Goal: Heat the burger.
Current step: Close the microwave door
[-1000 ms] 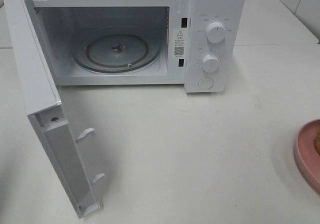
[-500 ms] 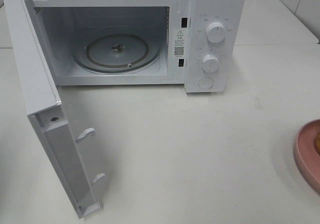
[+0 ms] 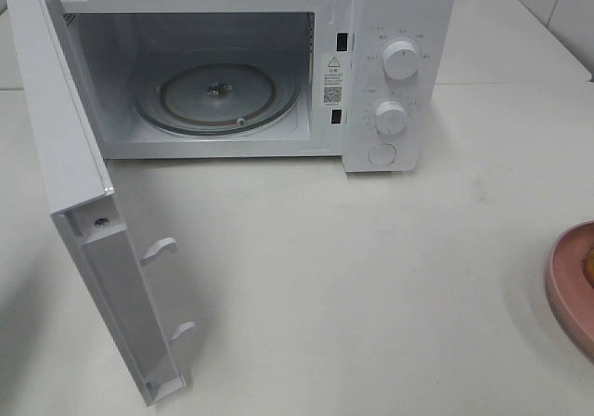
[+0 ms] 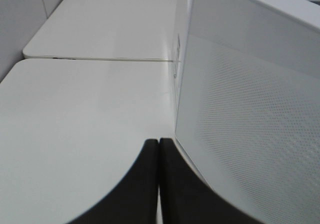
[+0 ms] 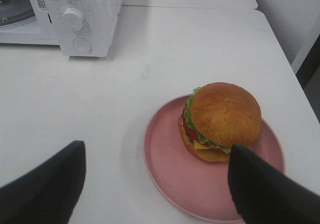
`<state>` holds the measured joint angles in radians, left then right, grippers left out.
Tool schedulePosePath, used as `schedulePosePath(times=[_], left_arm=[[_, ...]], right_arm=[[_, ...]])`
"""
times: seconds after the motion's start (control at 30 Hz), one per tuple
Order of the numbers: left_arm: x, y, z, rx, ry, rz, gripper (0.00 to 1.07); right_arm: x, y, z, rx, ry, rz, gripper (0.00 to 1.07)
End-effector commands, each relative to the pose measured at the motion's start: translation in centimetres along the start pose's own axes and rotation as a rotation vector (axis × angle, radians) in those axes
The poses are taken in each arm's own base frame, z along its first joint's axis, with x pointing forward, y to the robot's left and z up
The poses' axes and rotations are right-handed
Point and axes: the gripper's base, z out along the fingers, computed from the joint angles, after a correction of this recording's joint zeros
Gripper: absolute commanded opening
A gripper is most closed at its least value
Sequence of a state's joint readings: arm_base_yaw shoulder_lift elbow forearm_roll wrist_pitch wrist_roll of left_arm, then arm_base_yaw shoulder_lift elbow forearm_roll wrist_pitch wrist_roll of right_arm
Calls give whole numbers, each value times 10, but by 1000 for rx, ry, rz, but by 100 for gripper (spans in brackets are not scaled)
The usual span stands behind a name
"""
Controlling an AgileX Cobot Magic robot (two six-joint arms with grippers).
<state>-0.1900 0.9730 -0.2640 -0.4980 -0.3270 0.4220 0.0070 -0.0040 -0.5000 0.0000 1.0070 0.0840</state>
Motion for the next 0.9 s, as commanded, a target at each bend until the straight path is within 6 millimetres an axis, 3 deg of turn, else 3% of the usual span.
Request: schedulePosePath(times=[0.03, 0.33, 0.67, 0.9], left_arm=[[1, -4, 4, 8, -18, 15, 0], [5, -19, 20, 74, -54, 27, 0], [12, -46, 40, 318, -136, 32, 0], [3, -61, 58, 369, -129, 10, 0]], right_arm=[[1, 0, -3, 2, -37, -15, 76], [1, 0, -3, 2, -37, -15, 76], [1, 0, -3, 2, -37, -13, 76], [1, 0, -3, 2, -37, -13, 76]])
